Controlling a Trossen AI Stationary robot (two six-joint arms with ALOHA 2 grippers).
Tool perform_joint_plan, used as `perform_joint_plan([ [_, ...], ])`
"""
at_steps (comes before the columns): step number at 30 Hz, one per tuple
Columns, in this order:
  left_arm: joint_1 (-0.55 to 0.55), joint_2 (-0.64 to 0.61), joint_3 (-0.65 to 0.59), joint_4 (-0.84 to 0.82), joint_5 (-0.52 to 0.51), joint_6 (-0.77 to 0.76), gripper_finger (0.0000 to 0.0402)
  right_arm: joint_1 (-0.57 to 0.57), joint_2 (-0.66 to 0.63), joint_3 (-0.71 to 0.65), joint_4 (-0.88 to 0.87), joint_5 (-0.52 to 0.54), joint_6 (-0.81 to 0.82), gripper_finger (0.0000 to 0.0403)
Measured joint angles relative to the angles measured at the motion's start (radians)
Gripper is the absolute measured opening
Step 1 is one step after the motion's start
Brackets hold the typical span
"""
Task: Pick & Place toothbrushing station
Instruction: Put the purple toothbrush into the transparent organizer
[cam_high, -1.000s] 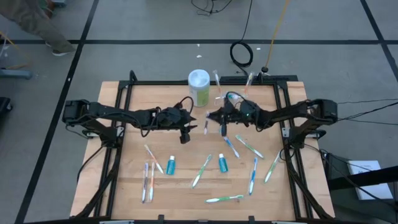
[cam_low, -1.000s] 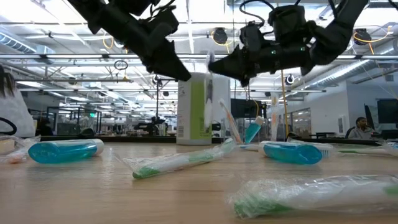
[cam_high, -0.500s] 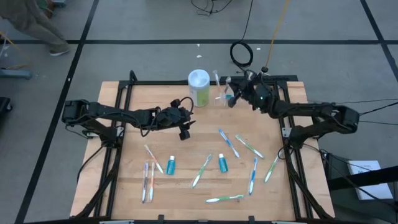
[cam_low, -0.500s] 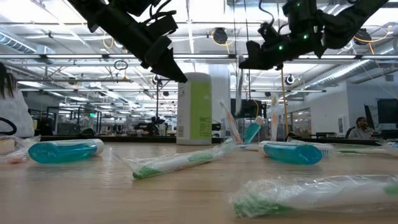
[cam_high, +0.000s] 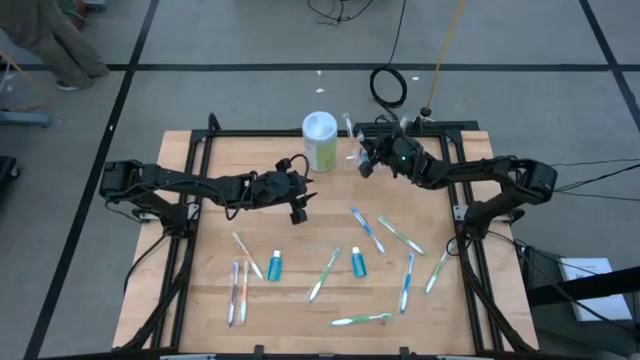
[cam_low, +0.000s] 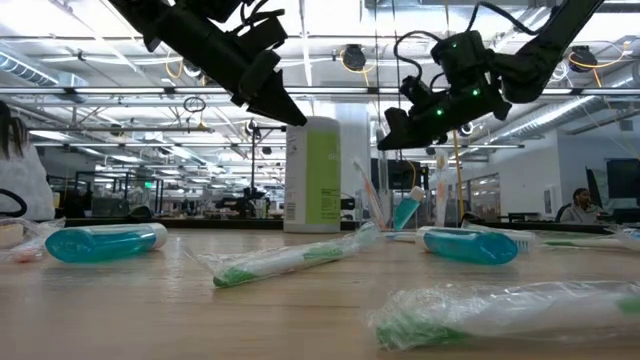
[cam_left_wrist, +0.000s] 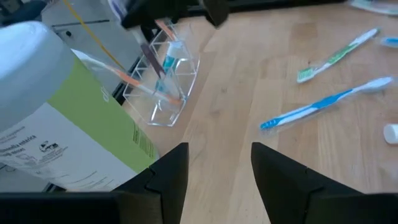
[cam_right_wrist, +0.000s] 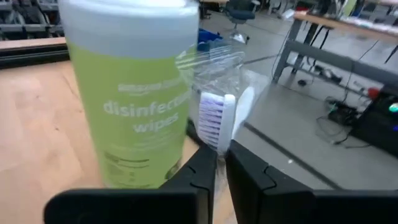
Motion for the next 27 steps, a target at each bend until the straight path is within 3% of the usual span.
perform_joint_plan([
  [6,0.0,0.0,0.0,0.001,0.002,0.0,0.0177,0.035,0.029,-0.003,-0.034,0.003,0.065,0.0031],
  [27,0.0,0.0,0.0,0.003,0.002,0.0,0.0177,0.067,0.029,-0.006,-0.016,0.002,0.048,0.0038],
])
